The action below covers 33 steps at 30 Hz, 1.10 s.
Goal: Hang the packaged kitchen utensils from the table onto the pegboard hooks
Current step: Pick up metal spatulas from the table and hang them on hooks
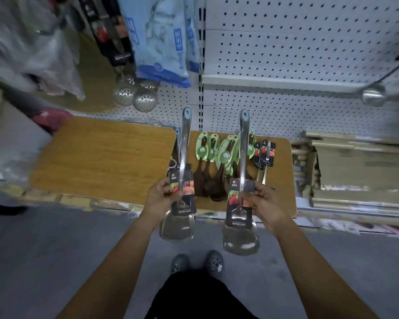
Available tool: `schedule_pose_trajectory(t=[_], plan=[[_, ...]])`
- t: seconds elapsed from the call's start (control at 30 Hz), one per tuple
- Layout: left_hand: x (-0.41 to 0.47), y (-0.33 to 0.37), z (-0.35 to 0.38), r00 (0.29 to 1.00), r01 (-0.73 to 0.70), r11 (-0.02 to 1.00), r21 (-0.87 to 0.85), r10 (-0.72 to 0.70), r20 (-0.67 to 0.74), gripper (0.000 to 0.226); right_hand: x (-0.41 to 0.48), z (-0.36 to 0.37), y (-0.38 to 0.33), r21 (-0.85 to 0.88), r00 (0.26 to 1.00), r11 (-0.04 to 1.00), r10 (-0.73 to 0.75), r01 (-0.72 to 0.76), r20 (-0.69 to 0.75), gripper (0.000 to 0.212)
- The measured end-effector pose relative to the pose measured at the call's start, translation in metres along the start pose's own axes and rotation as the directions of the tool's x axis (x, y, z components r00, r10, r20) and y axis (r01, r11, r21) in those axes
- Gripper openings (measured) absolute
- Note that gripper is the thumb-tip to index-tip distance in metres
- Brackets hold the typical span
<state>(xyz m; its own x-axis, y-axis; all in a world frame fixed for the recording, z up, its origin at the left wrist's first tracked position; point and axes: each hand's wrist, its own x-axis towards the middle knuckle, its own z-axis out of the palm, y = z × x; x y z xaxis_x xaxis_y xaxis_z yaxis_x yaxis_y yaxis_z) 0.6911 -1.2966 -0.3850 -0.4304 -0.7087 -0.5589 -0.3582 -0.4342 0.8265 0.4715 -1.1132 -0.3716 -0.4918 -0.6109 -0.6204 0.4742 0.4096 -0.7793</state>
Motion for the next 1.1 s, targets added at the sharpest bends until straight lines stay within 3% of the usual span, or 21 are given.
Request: schedule_pose_trajectory(t=[0.23, 0.57, 0.93, 1.1], plan=[[-0.056, 0.023, -0.010, 0.983, -0.121, 0.989, -0.081, 0.131, 0.129, 0.042, -0.058, 0.001, -0.014, -0.002, 0.990, 0.995, -0.100, 0.100, -0.096, 0.027], [-0.120, 0.048, -0.002, 0.906, -0.237, 0.971, 0.033, 0.209, 0.367, 0.044, -0.168, -0.009, -0.001, 0.023, 0.925, 0.961, -0.259, 0.276, -0.276, 0.027], [-0.172, 0.059, 0.104, 0.791, -0.275, 0.959, 0.063, 0.189, 0.582, 0.037, -0.267, -0.094, 0.015, 0.093, 0.799, 0.906, -0.313, 0.414, -0.513, 0.029], [-0.207, 0.053, 0.174, 0.763, -0.303, 0.951, 0.058, 0.205, 0.613, 0.033, -0.305, -0.155, 0.037, 0.111, 0.746, 0.887, -0.303, 0.449, -0.593, 0.029]])
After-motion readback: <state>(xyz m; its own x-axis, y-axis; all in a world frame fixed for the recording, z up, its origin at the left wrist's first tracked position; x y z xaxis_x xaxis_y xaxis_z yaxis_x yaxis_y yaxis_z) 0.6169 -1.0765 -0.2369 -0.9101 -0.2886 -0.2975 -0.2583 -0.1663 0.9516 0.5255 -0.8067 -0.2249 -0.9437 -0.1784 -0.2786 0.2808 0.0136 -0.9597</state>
